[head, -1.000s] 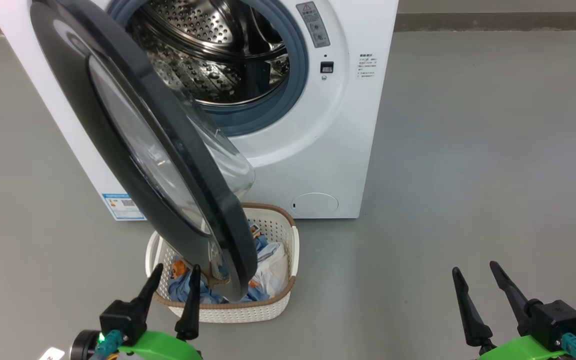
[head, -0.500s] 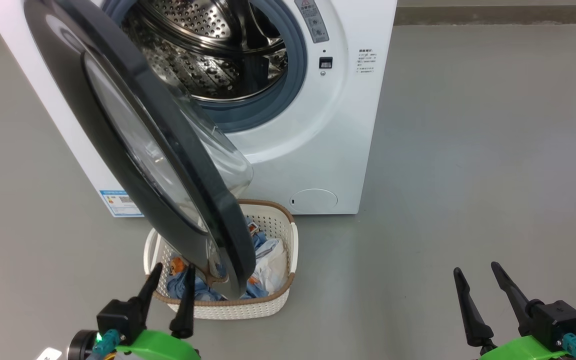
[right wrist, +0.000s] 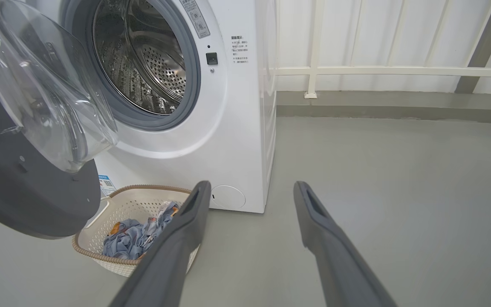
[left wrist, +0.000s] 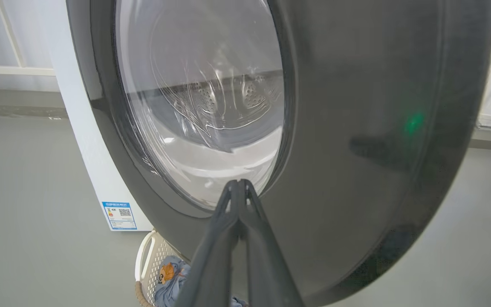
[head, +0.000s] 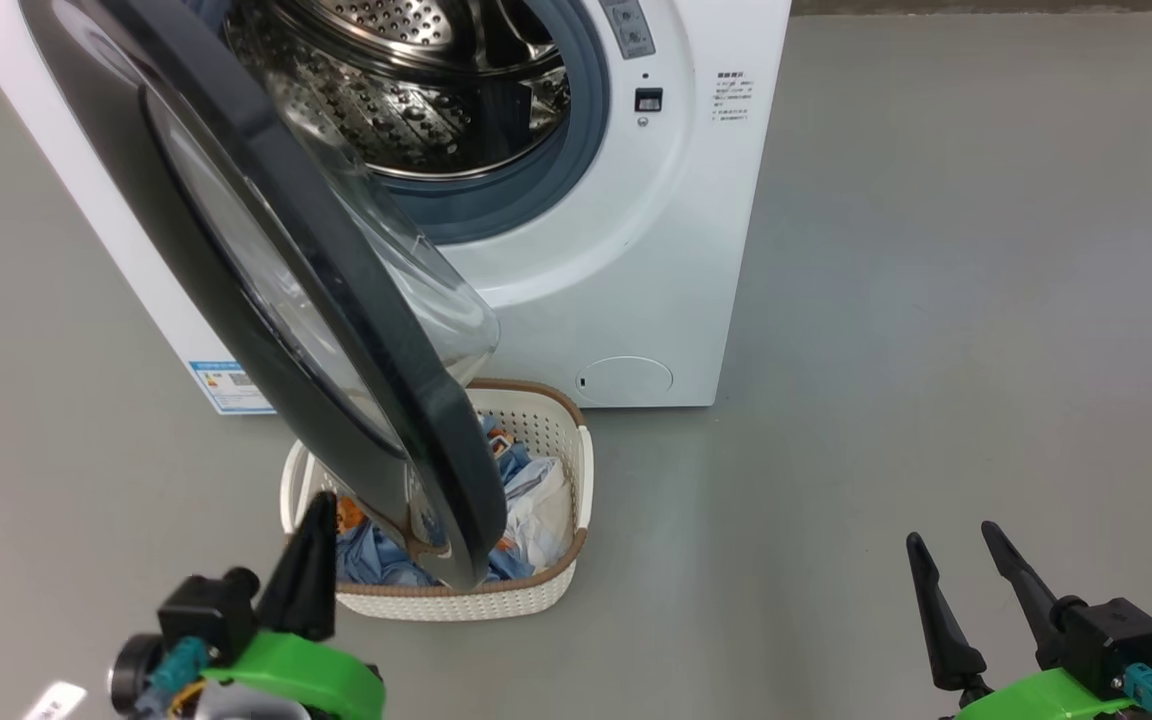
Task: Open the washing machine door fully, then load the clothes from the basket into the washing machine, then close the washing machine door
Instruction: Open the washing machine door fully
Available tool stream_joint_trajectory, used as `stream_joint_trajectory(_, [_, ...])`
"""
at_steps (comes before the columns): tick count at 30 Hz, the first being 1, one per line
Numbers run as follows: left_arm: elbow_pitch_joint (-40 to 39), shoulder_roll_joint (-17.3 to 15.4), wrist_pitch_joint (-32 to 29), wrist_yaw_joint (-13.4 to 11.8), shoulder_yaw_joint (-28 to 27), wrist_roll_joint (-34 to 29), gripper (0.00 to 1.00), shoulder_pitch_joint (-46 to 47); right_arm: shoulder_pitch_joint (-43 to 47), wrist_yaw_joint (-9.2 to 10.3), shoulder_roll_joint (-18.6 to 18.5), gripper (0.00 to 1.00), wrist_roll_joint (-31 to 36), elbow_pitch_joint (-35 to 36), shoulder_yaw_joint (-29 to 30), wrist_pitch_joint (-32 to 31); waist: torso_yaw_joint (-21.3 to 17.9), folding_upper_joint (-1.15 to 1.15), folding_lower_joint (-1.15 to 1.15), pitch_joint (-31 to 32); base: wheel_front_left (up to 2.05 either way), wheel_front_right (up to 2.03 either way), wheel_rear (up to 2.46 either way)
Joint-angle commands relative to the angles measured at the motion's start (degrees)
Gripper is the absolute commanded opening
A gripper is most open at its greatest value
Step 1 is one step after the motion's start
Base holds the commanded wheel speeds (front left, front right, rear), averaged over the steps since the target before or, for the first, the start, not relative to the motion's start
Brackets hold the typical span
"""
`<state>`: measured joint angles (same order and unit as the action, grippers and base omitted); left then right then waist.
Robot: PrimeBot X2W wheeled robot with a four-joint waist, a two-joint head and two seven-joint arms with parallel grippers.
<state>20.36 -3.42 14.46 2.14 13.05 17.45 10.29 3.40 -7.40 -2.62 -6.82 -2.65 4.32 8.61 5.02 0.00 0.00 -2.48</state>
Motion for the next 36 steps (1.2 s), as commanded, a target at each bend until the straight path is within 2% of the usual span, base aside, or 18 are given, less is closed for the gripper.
stream_joint_trajectory(1, [-1.82, -0.97, 0.54, -0.07, -2.24, 0.31, 0.0, 2.64, -2.5, -0.09, -0.26, 1.0, -0.21, 1.23, -1.43, 0.22, 0.02, 0.0, 0.0, 0.0, 0.0, 0.0, 0.0])
stream_joint_trajectory(8, [-7.16, -3.16, 0.54, -0.59, -6.29, 0.99, 0.0, 6.08, -3.11, -0.09, -0.26, 1.0, -0.03, 1.2, -1.58, 0.15, -0.15, 0.0, 0.0, -0.45, 0.0, 0.0, 0.0])
stream_joint_trajectory(13, [-14.48, -4.79, 0.41, -2.63, -8.27, 0.02, 0.0, 9.29, -3.34, -0.09, -0.26, 1.0, 0.05, 1.05, -1.63, 0.35, -0.38, 0.0, 0.0, -0.68, 0.0, 0.0, 0.0])
stream_joint_trajectory(18, [-23.82, -5.6, -1.38, -4.51, -7.99, -2.04, 0.0, 12.81, -3.22, -0.09, -0.26, 1.0, -0.09, 0.95, -1.78, 0.57, -0.8, 0.0, 0.0, -0.76, 0.0, 0.0, 0.0])
stream_joint_trajectory(26, [-35.15, -3.34, -7.46, -2.75, -0.27, -2.64, 0.0, 16.58, -3.05, -0.09, -0.26, 1.0, -0.28, 0.22, -2.3, 0.92, -1.99, 0.0, 0.0, -0.38, 0.0, 0.0, 0.0])
stream_joint_trajectory(31, [-38.67, -1.43, -13.04, -1.14, 8.21, -1.51, 0.0, 16.01, -2.81, -0.09, -0.26, 1.0, -0.41, -0.23, -2.65, 1.02, -2.78, 0.0, 0.0, -0.15, 0.0, 0.0, 0.0])
stream_joint_trajectory(36, [-38.97, -0.85, -16.86, -1.11, 12.49, -0.33, 0.0, 14.07, -2.71, -0.09, -0.26, 1.0, -0.42, -0.34, -2.86, 1.02, -2.99, 0.0, 0.0, -0.32, 0.0, 0.0, 0.0])
